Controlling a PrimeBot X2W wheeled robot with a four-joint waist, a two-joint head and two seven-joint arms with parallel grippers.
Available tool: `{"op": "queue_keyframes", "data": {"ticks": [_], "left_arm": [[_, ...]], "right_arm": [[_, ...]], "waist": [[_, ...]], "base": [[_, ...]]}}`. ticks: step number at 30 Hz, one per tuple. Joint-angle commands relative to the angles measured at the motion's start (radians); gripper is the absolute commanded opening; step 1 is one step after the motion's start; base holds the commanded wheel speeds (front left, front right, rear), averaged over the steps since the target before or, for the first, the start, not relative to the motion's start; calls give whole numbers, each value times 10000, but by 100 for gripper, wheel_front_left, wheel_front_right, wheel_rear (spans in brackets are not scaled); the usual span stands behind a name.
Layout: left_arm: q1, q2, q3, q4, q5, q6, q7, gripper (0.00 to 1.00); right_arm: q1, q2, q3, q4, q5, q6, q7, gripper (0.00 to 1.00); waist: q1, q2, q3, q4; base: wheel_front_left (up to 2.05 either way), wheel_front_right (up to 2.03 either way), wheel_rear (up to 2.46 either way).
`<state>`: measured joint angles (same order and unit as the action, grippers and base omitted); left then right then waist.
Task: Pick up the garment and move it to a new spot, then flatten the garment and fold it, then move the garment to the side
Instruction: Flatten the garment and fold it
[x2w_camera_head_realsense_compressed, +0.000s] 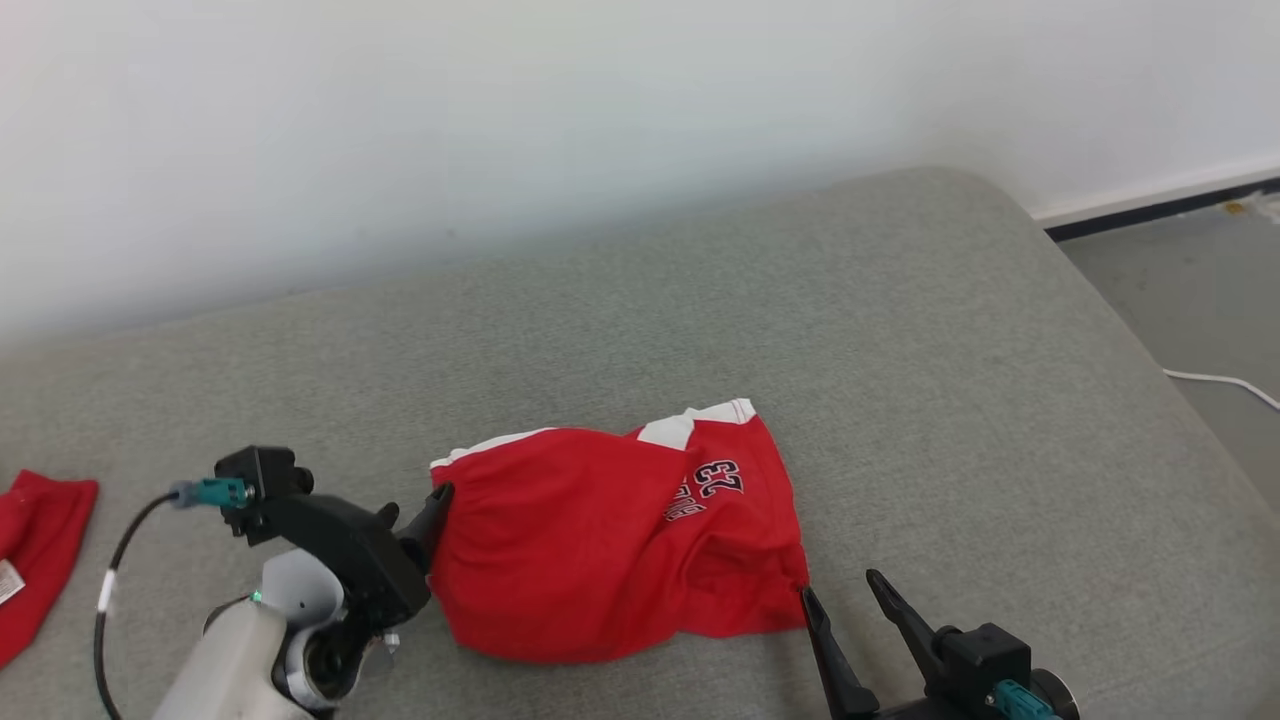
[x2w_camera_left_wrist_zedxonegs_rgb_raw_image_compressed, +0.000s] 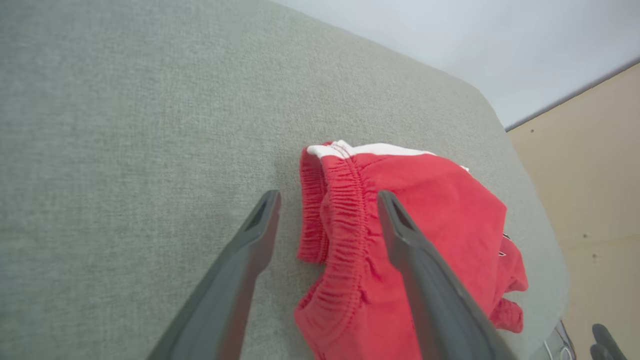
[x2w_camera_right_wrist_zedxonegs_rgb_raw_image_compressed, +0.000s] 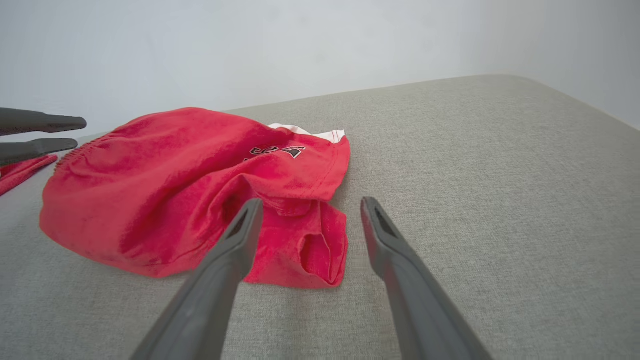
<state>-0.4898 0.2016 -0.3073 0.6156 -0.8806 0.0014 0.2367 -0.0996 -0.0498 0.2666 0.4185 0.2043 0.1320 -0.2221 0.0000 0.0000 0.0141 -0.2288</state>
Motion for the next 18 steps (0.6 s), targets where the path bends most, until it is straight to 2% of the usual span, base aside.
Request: {"op": "queue_keyframes", "data": {"ticks": [1,3,7,15,16,17,18], "left_arm": [[-195,0,71,43,-244,140,448,100],[-315,29,95,75,-431,349,1083,100],[-558,-19,299,20,-743,750,1495,100],[-825,43,439,-117,-847,858,1683,100],[-860,79,418,-126,-778,835,1577,78],[-884,102,364,-121,-696,795,1546,0],[-897,116,284,-92,-654,766,1581,0]], "right_arm": [[-38,-10,43,-31,96,-25,-15,100],[-98,-10,69,-38,136,-25,-28,100],[-179,-9,-1,-35,171,-25,-74,100],[-324,-9,85,2,305,-25,-167,100],[-356,-9,97,19,320,-25,-185,100],[-387,-9,104,34,336,-25,-199,100],[-412,-9,117,53,353,-24,-221,100]], "waist": [[0,0,136,-256],[0,0,247,-433],[0,0,498,-647],[0,0,795,-894],[0,0,819,-915],[0,0,836,-932],[0,0,848,-949]], "base": [[0,0,0],[0,0,0],[0,0,0],[0,0,0],[0,0,0],[0,0,0],[0,0,0]]}}
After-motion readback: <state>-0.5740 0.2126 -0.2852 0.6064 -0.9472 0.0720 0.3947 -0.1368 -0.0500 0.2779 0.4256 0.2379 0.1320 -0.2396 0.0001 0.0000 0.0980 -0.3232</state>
